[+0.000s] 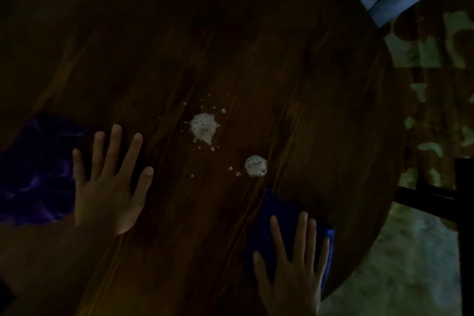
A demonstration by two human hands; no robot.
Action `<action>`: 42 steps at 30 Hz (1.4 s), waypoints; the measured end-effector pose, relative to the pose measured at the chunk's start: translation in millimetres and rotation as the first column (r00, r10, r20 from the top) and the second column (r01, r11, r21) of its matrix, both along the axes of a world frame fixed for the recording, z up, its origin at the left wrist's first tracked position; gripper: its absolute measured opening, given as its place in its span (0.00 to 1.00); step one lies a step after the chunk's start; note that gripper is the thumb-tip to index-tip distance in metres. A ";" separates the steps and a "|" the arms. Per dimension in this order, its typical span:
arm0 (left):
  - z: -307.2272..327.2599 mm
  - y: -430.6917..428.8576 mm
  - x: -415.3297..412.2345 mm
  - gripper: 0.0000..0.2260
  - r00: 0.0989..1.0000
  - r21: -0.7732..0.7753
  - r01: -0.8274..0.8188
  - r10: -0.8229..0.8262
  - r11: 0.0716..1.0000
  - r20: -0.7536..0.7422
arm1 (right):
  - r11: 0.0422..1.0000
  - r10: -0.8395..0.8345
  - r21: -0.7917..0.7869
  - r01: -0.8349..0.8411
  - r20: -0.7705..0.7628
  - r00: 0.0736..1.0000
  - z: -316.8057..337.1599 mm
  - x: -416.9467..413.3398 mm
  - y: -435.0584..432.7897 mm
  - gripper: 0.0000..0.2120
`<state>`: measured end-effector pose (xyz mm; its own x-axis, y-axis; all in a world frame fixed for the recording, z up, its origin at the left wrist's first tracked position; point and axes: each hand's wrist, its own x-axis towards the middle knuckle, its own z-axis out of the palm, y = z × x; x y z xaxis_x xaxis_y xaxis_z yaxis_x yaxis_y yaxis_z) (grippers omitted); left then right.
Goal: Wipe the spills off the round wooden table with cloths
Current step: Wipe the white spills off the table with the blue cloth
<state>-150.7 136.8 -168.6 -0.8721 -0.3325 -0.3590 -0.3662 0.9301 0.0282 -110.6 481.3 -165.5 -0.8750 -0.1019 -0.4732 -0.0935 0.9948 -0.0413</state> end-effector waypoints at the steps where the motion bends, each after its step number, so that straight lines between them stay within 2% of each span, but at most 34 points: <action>1: 0.3 -0.2 -0.6 0.30 1.000 0.007 -0.001 0.002 1.000 -0.008 | 1.000 -0.014 -0.017 0.014 0.002 1.000 0.4 -11.7 -4.0 0.33; 6: -1.2 -0.3 0.1 0.30 1.000 0.004 -0.004 0.004 1.000 -0.026 | 0.996 -0.057 -0.074 0.044 -0.198 0.979 -5.8 -159.3 -27.4 0.32; 9: -1.1 -2.0 -0.1 0.30 1.000 -0.001 0.002 -0.002 1.000 -0.028 | 0.994 -0.096 -0.081 0.080 -0.228 0.969 -10.9 -242.9 -45.5 0.31; 11: -0.2 -3.1 -0.5 0.30 1.000 -0.004 0.005 -0.006 1.000 -0.029 | 0.996 -0.062 -0.081 0.044 -0.237 0.970 -12.1 -256.9 -46.4 0.31; 14: -0.1 -3.5 1.4 0.30 0.999 0.005 0.011 -0.011 1.000 -0.040 | 0.997 0.026 -0.067 -0.045 -0.253 0.967 -6.1 -218.8 -35.5 0.30; 17: 0.9 -3.7 0.7 0.30 0.999 0.024 0.008 -0.007 1.000 -0.048 | 0.989 0.135 -0.031 -0.143 -0.191 0.972 -1.4 -132.3 -20.5 0.30; 20: 2.4 -3.4 -0.9 0.30 0.999 0.024 0.010 -0.009 1.000 -0.042 | 0.988 0.145 -0.044 -0.151 -0.121 0.982 1.9 -54.8 -11.2 0.31; 22: 1.5 -4.2 -1.1 0.30 0.999 0.016 0.014 -0.013 1.000 -0.034 | 0.989 0.135 -0.046 -0.140 -0.094 0.986 0.2 -53.6 -11.7 0.31; 24: 0.7 -5.1 -1.4 0.30 0.999 0.019 0.025 -0.024 1.000 -0.032 | 0.993 0.110 -0.031 -0.114 -0.129 0.986 -2.4 -98.8 -15.8 0.30; 27: 0.2 -5.5 -1.2 0.30 0.999 0.024 0.023 -0.022 0.999 -0.032 | 0.998 -0.042 -0.061 0.029 -0.235 0.971 -7.7 -215.1 -27.4 0.31; 29: -0.2 -6.1 -0.6 0.30 0.999 0.021 0.027 -0.026 0.999 -0.029 | 0.998 -0.047 -0.057 0.033 -0.267 0.963 -10.5 -283.6 -37.9 0.30; 31: -0.4 -7.3 -0.4 0.30 0.999 0.016 0.025 -0.024 1.000 -0.031 | 0.997 0.064 -0.024 -0.073 -0.257 0.964 -12.2 -312.2 -45.4 0.30; 34: 1.0 -5.8 0.2 0.30 0.999 0.015 0.024 -0.024 1.000 -0.030 | 0.955 0.285 -0.007 -0.297 -0.261 0.922 -6.1 -280.4 -34.9 0.29; 36: 0.4 -5.3 -0.1 0.30 0.999 0.015 0.024 -0.024 1.000 -0.028 | 0.863 0.494 -0.002 -0.504 -0.200 0.846 -3.6 -222.6 -11.1 0.31; 38: 0.6 -5.6 -1.2 0.30 0.999 0.018 0.028 -0.027 0.999 -0.020 | 0.685 0.716 -0.018 -0.728 -0.165 0.678 -3.3 -167.9 25.0 0.32; 40: 0.8 -4.8 -0.9 0.30 0.999 0.012 0.027 -0.027 1.000 -0.025 | 0.521 0.841 -0.030 -0.853 -0.150 0.519 -1.6 -168.2 58.6 0.34; 41: 0.9 -4.1 -0.8 0.30 0.999 0.013 0.030 -0.030 0.999 -0.029 | 0.510 0.849 -0.025 -0.860 -0.149 0.507 -3.9 -186.1 69.3 0.34; 42: 0.5 -3.7 -1.1 0.30 0.999 0.017 0.035 -0.034 0.999 -0.034 | 0.571 0.809 -0.021 -0.821 -0.158 0.566 -6.1 -208.1 72.9 0.33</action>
